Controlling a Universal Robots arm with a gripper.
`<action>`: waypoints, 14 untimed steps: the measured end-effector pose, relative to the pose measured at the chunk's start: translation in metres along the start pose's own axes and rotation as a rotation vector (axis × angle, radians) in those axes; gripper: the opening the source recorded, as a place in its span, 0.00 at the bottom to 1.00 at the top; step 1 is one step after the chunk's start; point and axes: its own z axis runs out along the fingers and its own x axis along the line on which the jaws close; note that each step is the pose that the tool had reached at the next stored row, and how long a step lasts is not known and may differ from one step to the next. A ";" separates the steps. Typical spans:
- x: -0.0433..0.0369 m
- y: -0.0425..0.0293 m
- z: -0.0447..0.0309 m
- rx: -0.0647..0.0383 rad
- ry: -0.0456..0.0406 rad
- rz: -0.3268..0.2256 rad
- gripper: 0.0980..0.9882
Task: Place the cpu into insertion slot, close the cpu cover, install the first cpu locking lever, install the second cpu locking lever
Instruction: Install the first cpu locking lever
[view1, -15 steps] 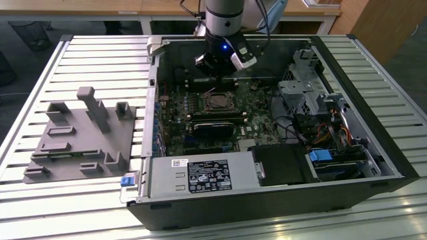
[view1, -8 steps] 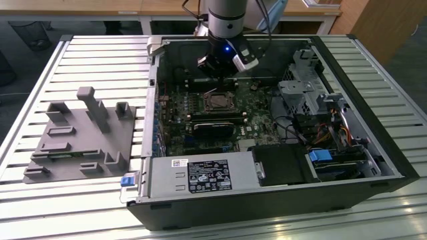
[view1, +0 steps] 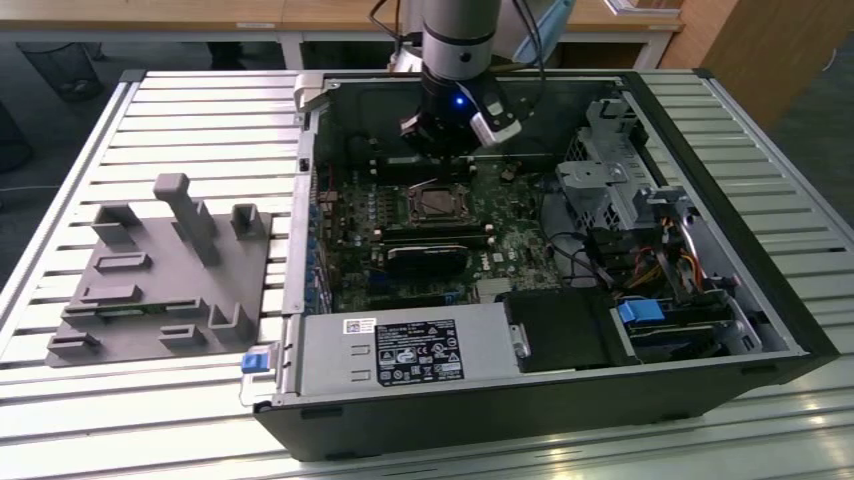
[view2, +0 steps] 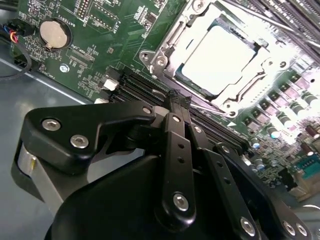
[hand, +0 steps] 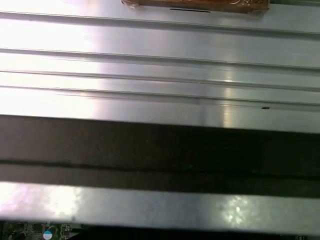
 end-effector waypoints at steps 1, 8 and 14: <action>-0.0003 0.0002 0.0005 0.000 0.0001 0.000 0.01; -0.0023 0.0006 0.0060 0.000 0.0000 0.000 0.01; -0.0030 0.0002 0.0111 0.002 0.0002 0.000 0.01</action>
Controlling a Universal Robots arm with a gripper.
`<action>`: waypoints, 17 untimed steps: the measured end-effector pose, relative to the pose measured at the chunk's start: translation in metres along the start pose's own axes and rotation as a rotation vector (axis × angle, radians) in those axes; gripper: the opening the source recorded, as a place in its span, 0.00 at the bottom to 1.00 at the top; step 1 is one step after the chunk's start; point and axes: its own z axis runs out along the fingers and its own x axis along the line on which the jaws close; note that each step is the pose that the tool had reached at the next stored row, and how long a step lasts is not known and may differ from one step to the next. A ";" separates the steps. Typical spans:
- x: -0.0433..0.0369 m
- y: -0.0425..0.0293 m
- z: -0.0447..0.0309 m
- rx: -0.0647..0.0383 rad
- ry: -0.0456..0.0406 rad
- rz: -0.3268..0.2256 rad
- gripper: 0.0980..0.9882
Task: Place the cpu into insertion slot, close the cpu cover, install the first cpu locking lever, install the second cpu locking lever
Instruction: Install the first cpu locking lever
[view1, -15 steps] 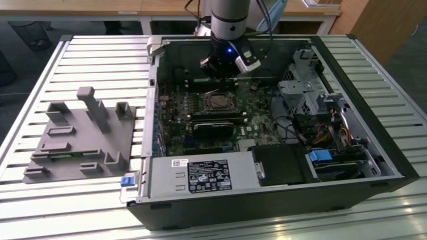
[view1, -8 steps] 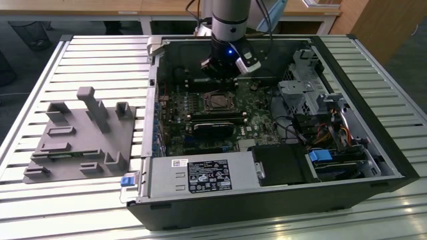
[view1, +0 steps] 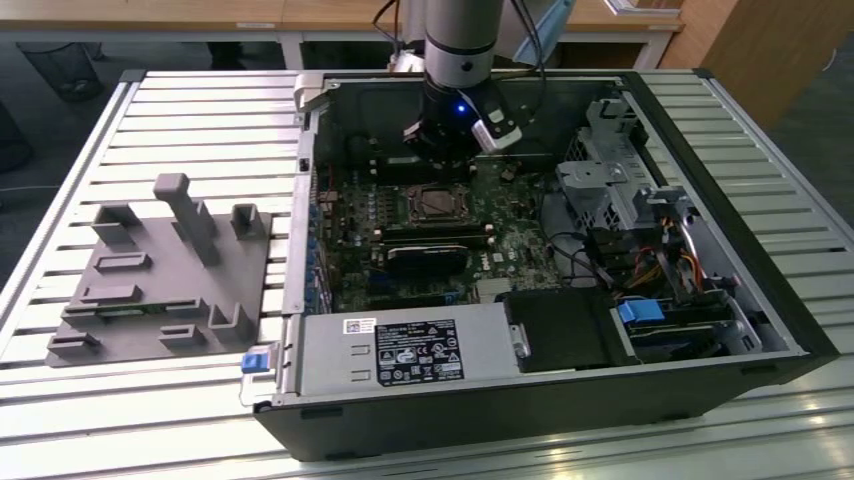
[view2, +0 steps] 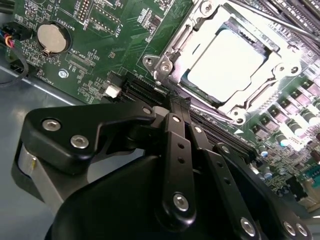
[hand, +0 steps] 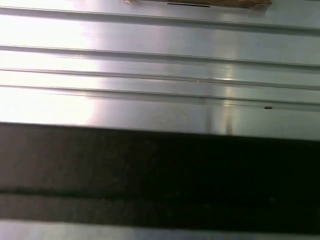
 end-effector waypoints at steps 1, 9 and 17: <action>-0.0003 0.0000 0.0008 0.000 0.0000 0.000 0.01; -0.0026 0.0002 0.0029 0.000 0.0000 0.000 0.01; -0.0029 0.0008 0.0007 0.003 -0.0002 0.000 0.01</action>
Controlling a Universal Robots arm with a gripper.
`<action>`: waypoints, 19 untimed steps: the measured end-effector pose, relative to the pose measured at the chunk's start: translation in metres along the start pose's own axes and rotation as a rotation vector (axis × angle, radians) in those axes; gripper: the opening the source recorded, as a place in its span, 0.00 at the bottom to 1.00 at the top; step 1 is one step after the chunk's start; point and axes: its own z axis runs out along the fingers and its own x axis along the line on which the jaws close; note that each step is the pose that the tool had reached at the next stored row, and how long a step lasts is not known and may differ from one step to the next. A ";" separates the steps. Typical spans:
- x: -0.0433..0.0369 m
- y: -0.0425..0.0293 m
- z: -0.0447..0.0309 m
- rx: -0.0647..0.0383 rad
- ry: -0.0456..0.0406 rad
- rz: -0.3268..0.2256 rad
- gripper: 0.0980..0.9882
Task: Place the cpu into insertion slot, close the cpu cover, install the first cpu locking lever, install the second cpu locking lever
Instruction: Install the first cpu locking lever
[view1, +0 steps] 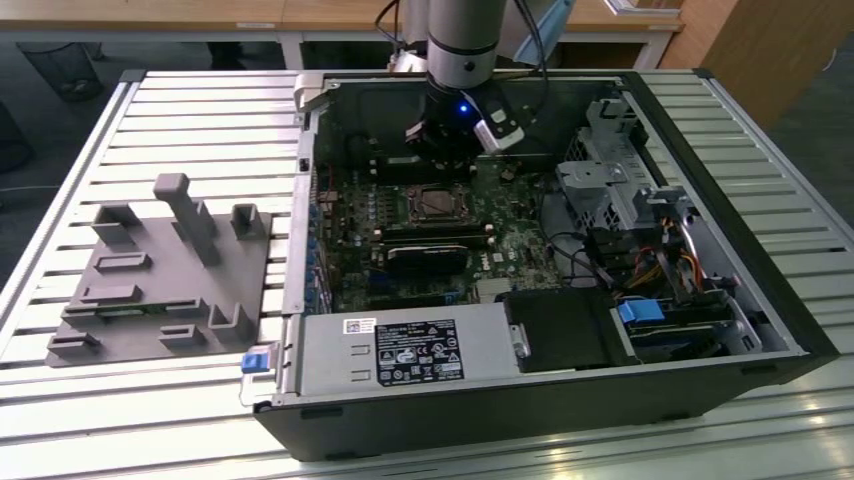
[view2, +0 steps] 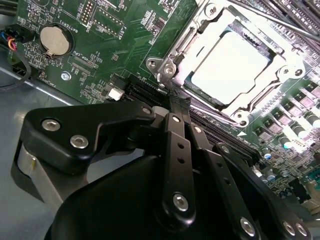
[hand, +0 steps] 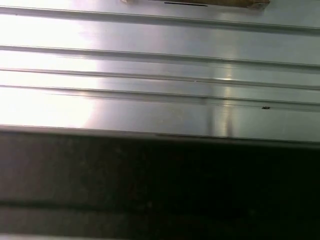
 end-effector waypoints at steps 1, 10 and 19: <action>0.0000 0.0001 0.0000 0.003 0.0002 0.000 0.01; 0.0000 0.0016 0.0034 0.046 0.0024 0.000 0.01; -0.0003 0.0022 0.0007 0.046 0.0018 0.000 0.01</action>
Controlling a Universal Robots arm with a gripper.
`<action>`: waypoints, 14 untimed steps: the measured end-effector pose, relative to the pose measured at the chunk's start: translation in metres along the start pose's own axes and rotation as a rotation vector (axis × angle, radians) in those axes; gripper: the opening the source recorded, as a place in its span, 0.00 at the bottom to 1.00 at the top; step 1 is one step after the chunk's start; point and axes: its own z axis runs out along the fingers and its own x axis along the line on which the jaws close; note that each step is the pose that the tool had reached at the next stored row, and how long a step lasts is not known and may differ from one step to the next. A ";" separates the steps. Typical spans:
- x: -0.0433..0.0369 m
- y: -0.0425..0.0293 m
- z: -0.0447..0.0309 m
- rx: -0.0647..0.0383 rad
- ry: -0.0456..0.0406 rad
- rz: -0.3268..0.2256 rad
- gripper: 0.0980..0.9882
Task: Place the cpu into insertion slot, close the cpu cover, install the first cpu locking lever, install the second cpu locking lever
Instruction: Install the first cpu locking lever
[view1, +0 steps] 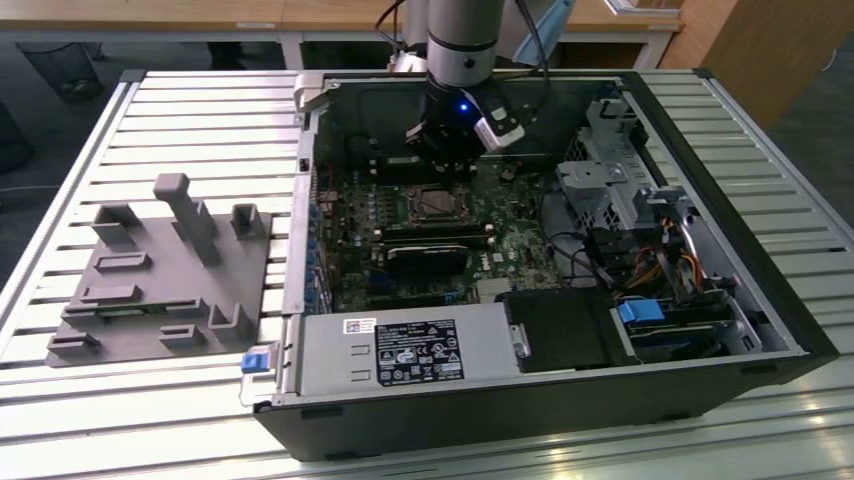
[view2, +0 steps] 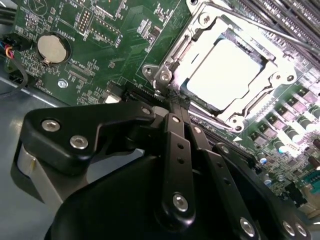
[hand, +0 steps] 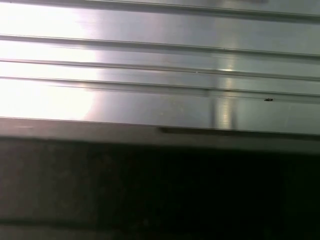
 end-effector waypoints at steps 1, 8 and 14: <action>-0.0001 0.0000 0.0003 0.002 0.0001 0.000 0.01; -0.0007 -0.0001 0.0027 0.015 0.0008 0.000 0.01; -0.0011 0.0007 0.0065 0.018 0.0015 0.000 0.01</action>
